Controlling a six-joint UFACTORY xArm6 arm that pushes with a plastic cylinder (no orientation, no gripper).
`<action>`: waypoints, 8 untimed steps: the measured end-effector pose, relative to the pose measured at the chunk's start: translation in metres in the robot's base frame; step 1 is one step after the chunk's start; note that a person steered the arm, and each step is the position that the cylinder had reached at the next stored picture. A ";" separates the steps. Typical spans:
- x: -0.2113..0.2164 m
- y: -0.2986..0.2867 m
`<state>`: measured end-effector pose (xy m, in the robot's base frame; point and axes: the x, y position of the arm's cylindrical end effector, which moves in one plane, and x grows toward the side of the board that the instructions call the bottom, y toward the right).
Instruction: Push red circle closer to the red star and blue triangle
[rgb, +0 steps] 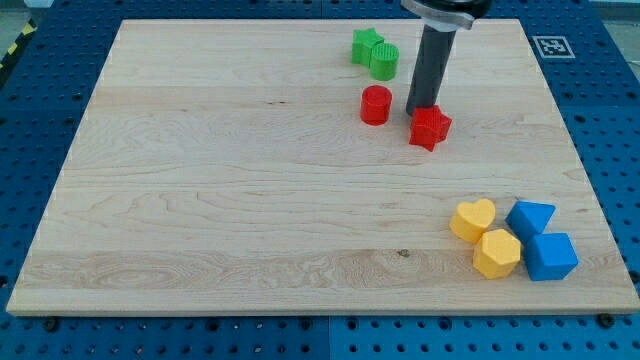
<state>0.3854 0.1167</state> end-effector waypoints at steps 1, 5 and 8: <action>0.033 -0.001; 0.104 -0.012; -0.026 -0.091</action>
<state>0.3594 0.0261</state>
